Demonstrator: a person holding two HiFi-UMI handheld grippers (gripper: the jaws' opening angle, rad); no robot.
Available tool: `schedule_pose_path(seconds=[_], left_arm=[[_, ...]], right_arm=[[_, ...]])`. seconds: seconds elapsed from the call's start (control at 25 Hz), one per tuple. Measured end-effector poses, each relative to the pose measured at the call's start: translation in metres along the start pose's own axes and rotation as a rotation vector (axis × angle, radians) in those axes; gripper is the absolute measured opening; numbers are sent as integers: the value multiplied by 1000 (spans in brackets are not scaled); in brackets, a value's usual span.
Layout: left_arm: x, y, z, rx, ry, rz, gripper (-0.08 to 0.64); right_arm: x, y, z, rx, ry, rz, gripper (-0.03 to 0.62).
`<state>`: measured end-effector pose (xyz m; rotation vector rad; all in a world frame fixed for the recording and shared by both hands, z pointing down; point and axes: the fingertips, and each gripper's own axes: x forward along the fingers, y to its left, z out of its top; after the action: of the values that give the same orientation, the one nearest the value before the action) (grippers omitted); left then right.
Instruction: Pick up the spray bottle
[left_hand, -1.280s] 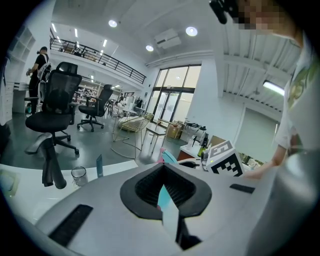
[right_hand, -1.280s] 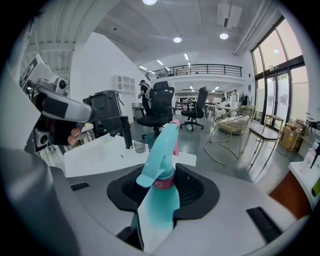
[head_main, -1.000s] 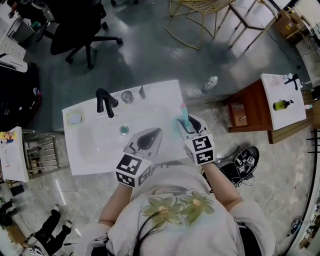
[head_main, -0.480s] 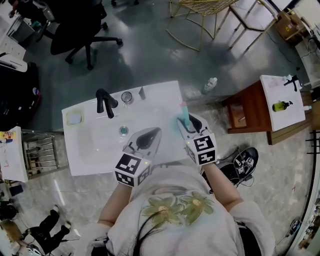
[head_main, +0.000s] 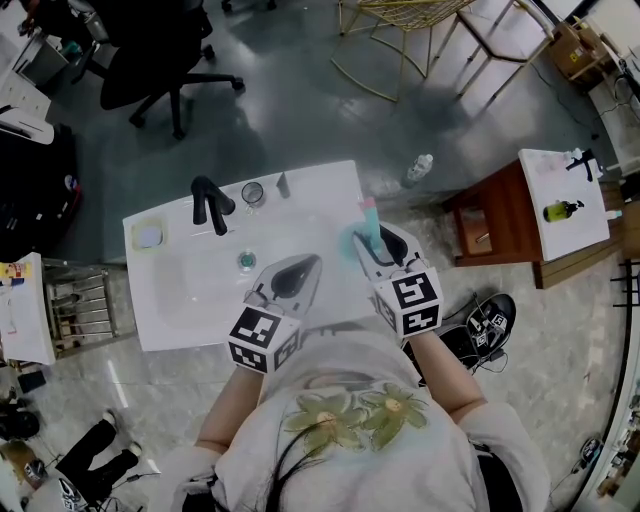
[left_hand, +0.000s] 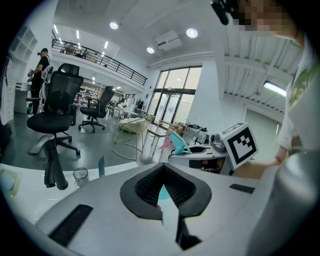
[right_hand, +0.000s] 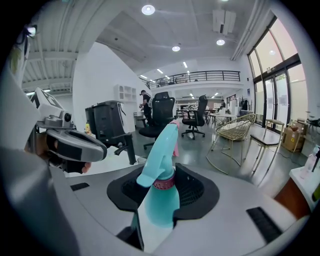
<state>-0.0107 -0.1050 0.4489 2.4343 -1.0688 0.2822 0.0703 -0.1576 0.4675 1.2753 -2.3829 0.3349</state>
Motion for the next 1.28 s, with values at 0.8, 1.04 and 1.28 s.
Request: schedule_pose_path(seconds=[0.8,1.04,1.28], left_arm=[[-5,-3,2,18,-13,4,9],[-7,-3,2,21,-15,3,9],[-10,-4,1,21,-15,7,9]], right_arm=[[-39,11,50,-56,-91,-2,152],[-51,17,67,-67,-135,6,152],[-62,23,82,-83,-172,15,152]])
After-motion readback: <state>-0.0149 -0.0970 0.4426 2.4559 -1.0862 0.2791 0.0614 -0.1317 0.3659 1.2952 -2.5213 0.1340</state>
